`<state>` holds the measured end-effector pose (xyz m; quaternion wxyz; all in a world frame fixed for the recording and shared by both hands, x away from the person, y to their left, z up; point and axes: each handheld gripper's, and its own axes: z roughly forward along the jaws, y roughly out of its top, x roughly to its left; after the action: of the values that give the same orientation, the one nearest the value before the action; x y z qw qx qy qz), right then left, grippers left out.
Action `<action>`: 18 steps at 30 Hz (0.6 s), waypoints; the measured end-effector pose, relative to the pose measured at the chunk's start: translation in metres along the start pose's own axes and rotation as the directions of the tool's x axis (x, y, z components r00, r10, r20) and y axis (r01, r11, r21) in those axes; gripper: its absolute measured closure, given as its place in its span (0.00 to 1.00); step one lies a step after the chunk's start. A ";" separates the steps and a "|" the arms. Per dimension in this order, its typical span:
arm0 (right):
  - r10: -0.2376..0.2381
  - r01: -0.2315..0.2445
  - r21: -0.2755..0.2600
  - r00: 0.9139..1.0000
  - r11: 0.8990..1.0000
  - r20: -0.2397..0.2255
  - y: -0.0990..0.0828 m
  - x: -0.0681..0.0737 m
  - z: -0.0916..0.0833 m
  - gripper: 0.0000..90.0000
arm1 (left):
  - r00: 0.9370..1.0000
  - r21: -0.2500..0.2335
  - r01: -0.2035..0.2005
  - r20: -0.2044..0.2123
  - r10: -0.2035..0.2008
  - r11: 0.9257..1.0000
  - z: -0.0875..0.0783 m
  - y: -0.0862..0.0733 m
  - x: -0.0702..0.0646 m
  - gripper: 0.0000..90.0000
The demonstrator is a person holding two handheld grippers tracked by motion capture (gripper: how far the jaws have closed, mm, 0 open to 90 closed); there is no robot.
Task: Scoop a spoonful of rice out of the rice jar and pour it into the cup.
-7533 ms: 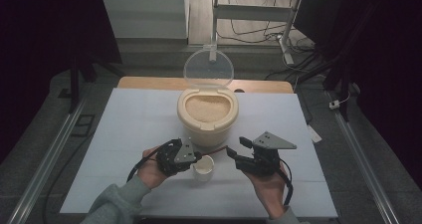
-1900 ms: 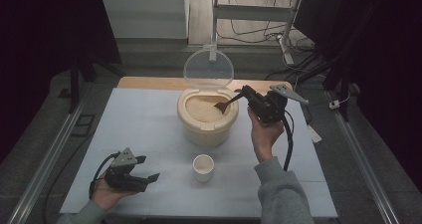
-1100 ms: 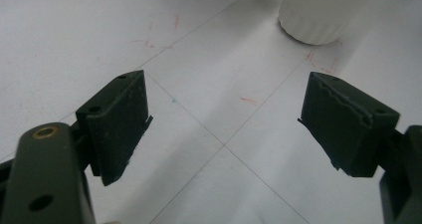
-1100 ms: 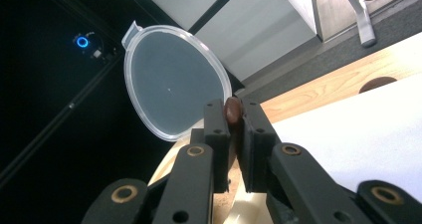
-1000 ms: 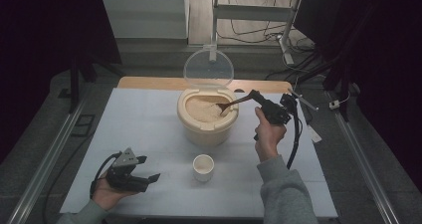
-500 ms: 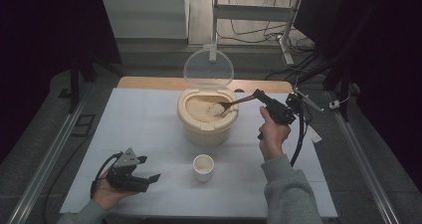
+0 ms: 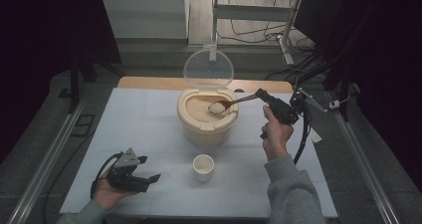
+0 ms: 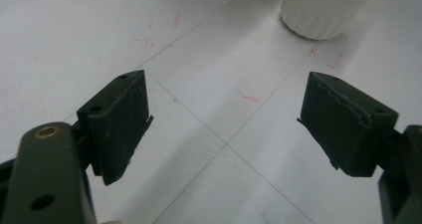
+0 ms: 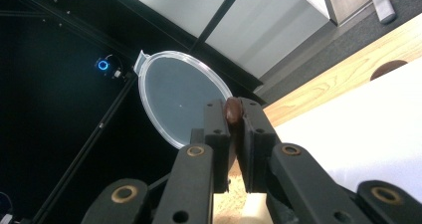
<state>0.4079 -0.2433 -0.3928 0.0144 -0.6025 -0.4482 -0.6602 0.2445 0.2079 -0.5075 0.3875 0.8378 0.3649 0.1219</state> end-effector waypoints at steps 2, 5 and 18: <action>0.003 -0.003 0.002 1.000 1.000 -0.004 0.000 0.000 0.000 0.93 | 1.000 0.000 0.000 0.000 0.000 1.000 0.000 0.000 0.000 0.22; -0.002 0.002 0.007 1.000 1.000 -0.010 0.000 0.001 -0.001 0.93 | 1.000 0.000 0.001 0.001 -0.001 1.000 0.000 0.000 0.000 0.22; -0.003 0.003 0.021 1.000 1.000 -0.026 0.000 0.004 -0.004 0.93 | 1.000 0.002 0.001 0.000 -0.001 1.000 0.001 0.000 0.000 0.22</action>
<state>0.4037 -0.2430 -0.3891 0.0256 -0.5930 -0.4557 -0.6634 0.2448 0.2077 -0.5079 0.3868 0.8379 0.3656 0.1214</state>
